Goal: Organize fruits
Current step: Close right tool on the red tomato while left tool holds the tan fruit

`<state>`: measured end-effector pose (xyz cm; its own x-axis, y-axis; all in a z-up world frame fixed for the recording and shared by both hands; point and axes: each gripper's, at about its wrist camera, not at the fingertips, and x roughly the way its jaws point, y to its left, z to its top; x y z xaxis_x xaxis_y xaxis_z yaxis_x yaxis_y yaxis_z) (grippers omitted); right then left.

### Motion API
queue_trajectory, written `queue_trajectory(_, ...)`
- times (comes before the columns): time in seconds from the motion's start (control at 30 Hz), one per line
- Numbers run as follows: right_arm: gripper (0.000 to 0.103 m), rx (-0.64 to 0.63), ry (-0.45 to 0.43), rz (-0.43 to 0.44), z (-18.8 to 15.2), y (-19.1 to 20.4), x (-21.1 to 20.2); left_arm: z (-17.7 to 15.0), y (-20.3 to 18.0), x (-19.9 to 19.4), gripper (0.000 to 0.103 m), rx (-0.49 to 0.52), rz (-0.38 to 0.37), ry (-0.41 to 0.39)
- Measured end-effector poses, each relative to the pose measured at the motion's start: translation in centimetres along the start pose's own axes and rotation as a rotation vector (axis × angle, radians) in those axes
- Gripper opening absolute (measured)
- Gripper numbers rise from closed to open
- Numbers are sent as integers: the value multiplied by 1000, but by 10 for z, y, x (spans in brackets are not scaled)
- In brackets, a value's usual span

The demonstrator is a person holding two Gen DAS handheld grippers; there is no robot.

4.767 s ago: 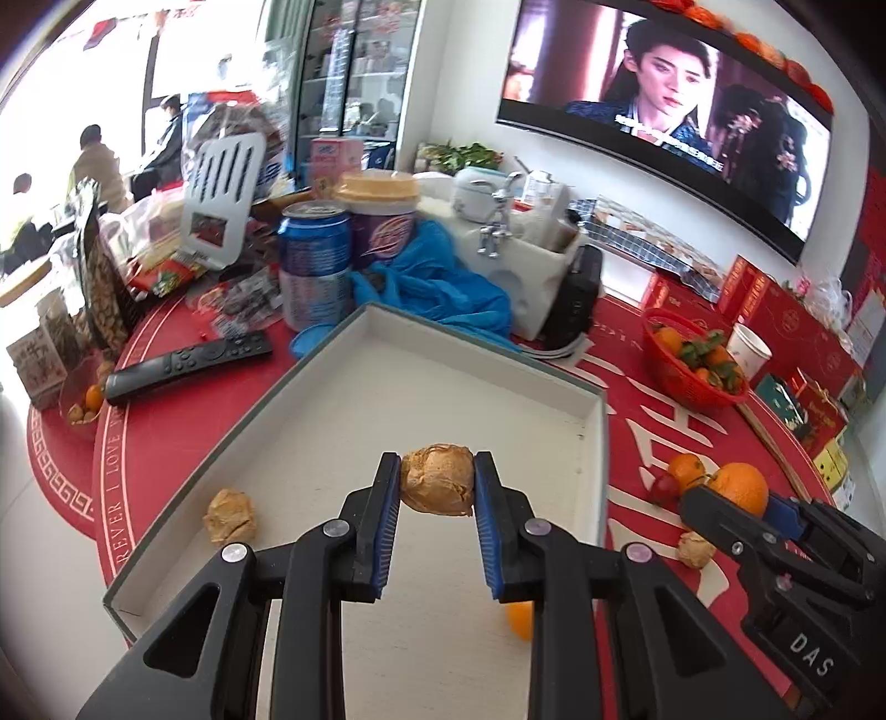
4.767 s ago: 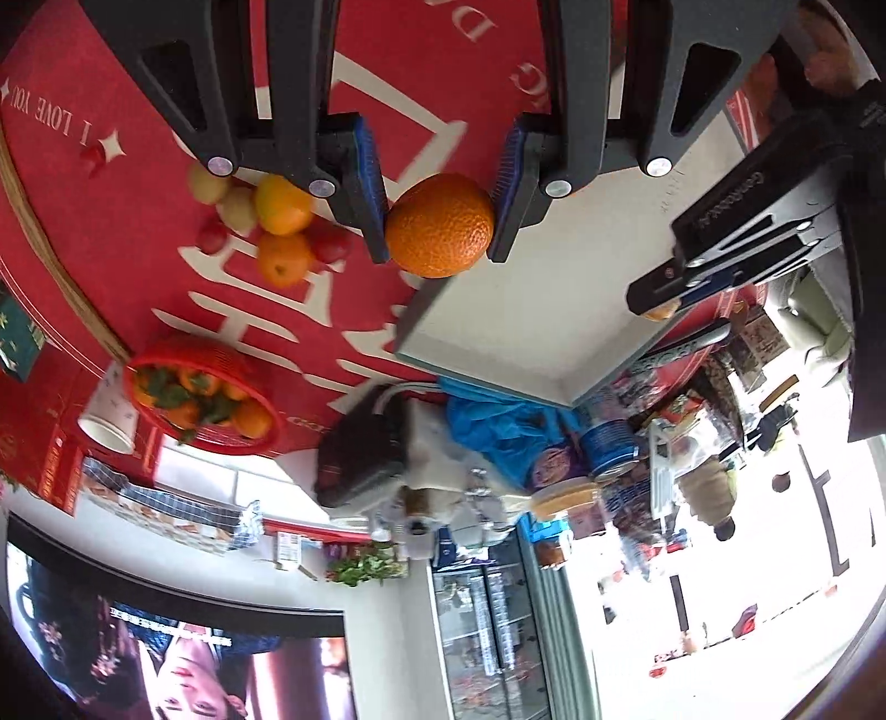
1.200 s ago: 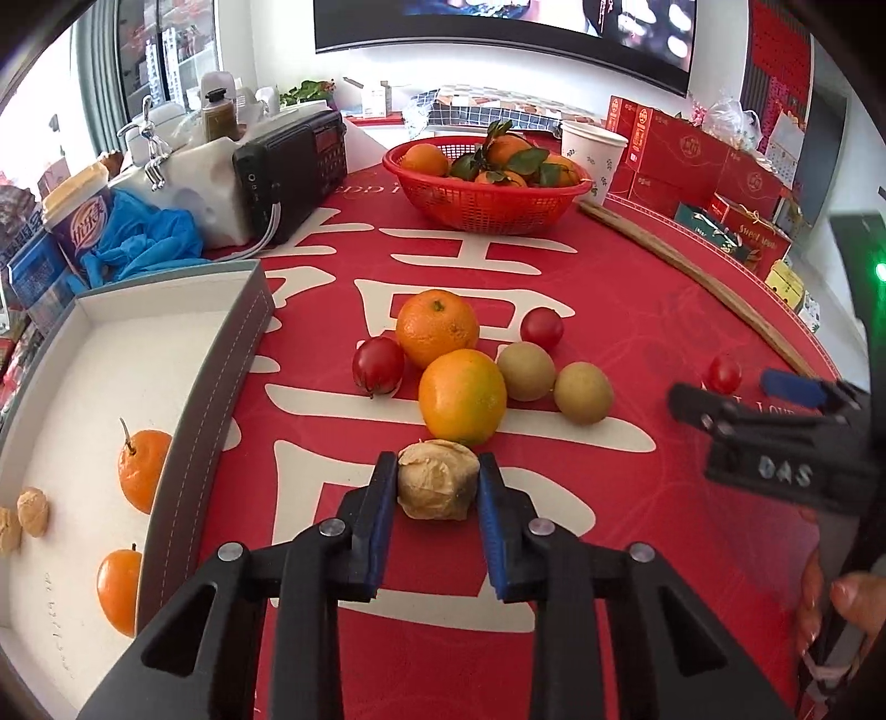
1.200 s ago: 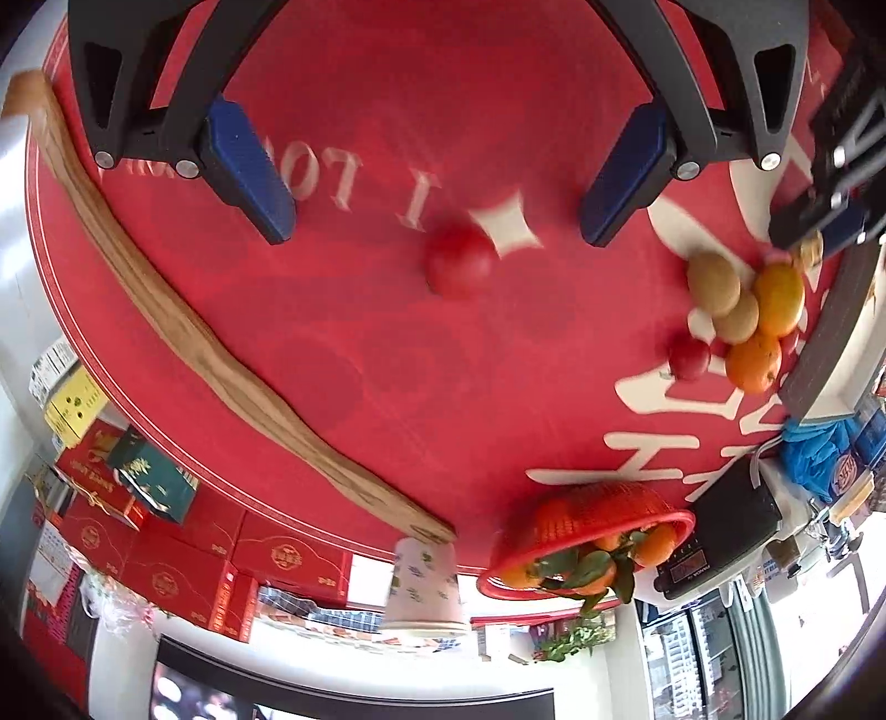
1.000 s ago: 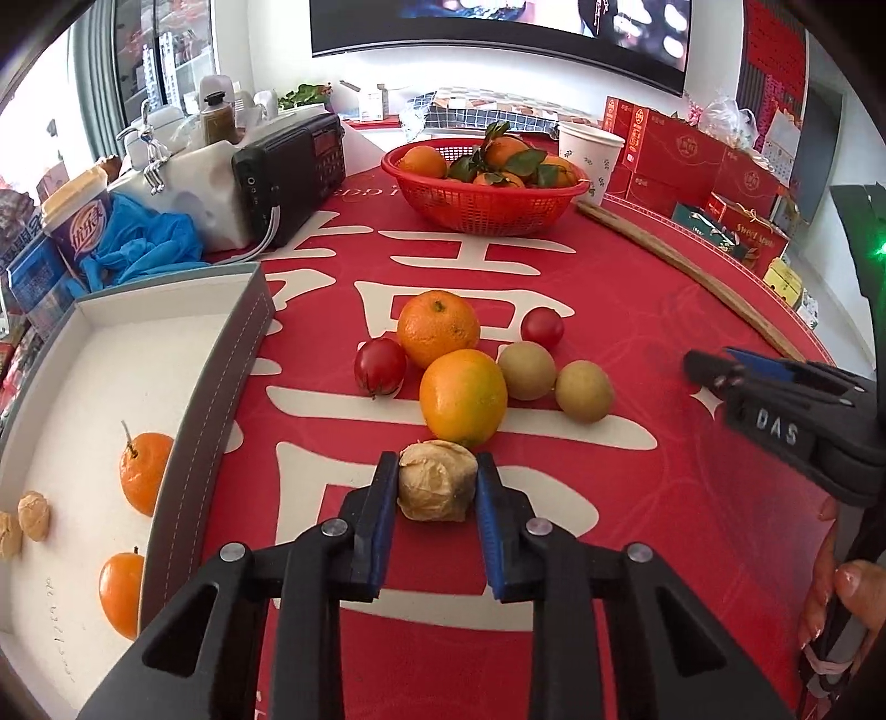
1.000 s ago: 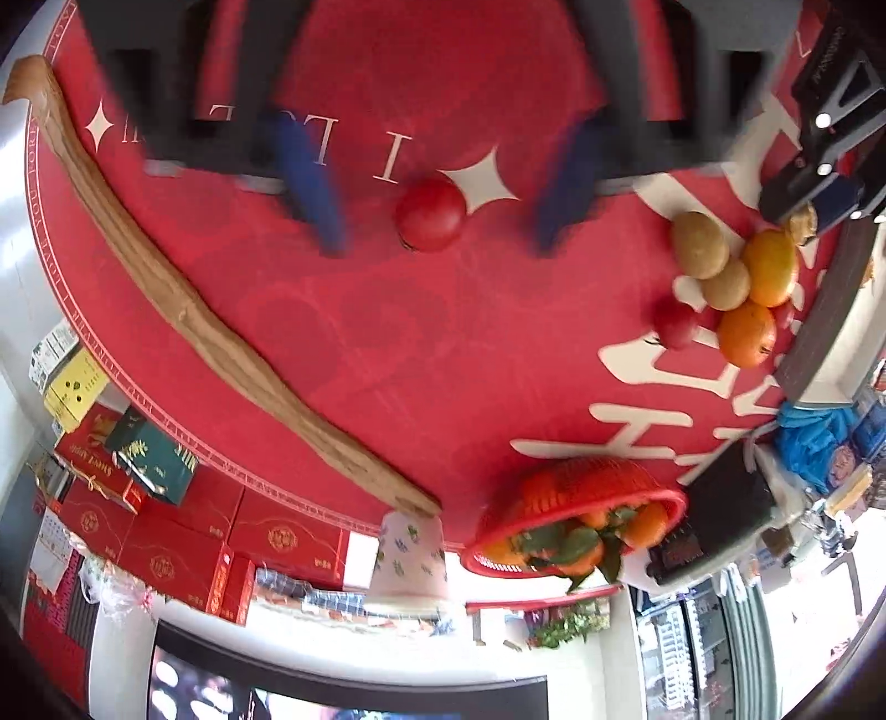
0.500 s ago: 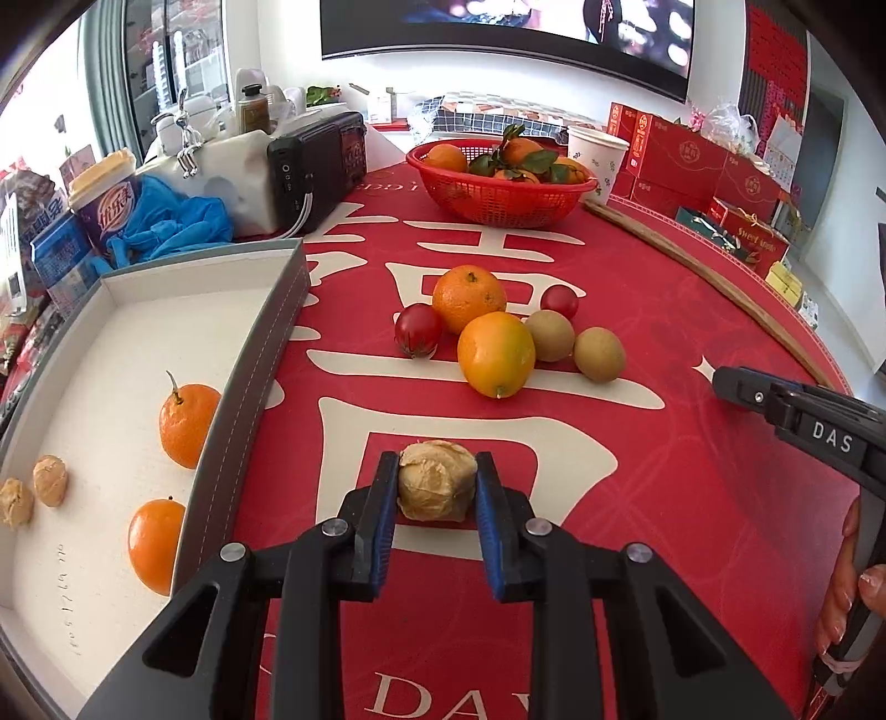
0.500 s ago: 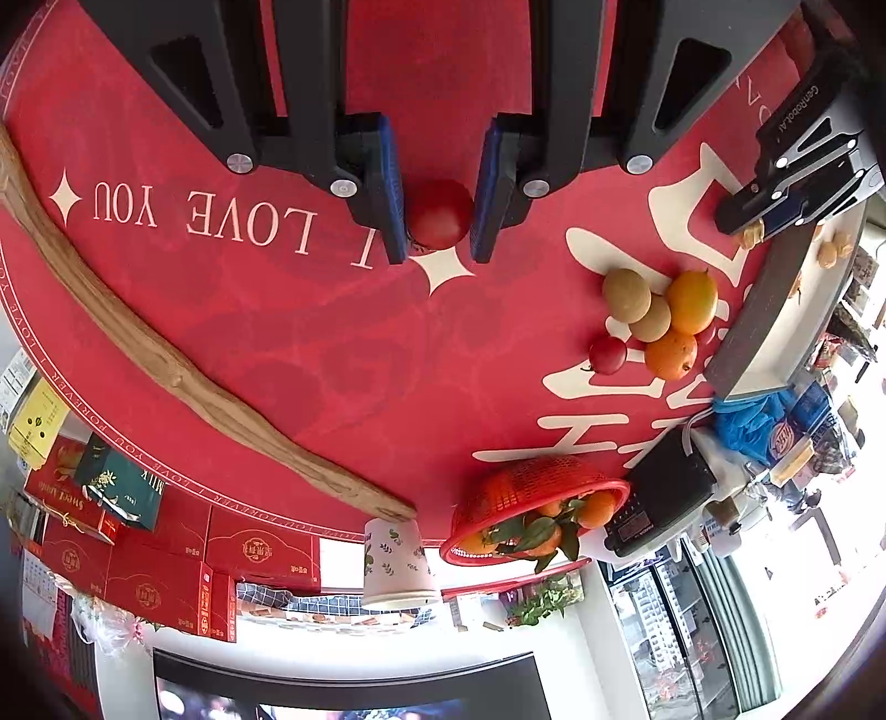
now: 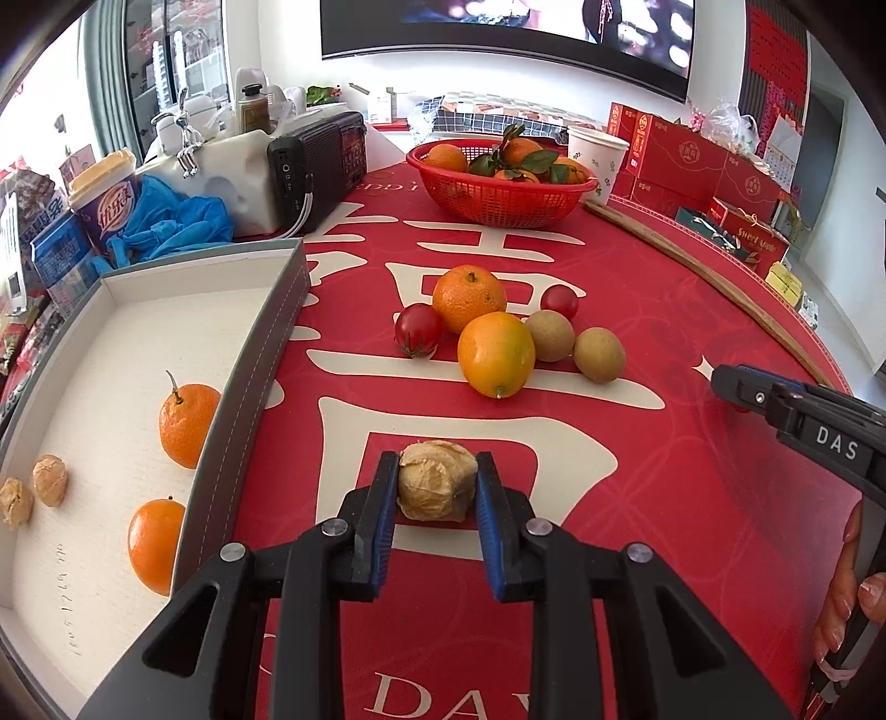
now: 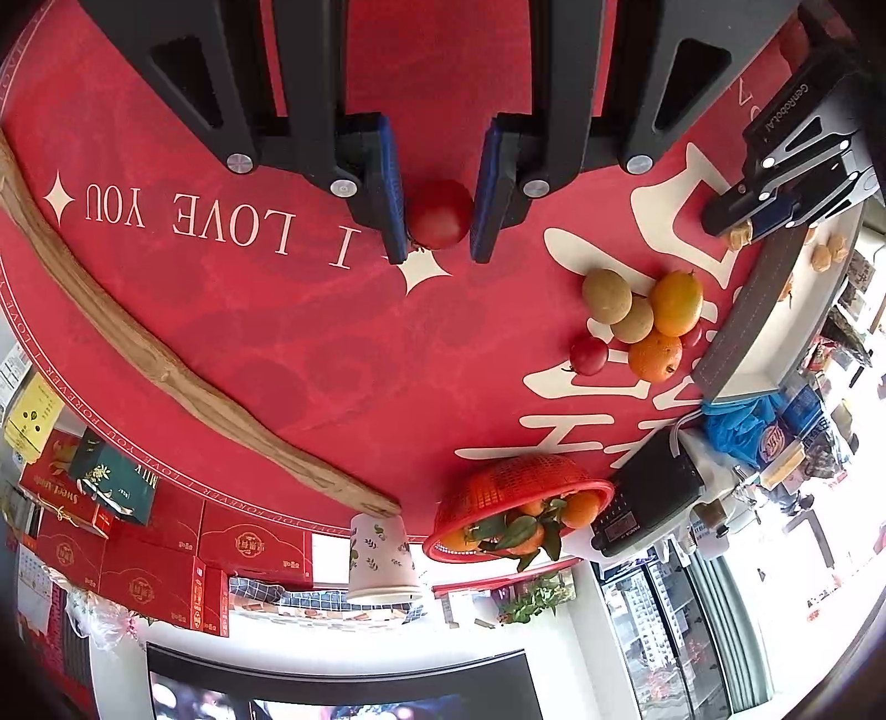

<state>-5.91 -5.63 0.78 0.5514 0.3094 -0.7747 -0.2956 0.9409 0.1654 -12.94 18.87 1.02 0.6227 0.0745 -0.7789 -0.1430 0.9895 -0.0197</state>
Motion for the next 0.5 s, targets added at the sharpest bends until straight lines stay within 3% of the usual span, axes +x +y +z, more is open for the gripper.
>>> queue_trajectory(0.5, 25, 4, -1, 10, -1, 0, -1, 0, 1, 0, 29, -9, -9, -2)
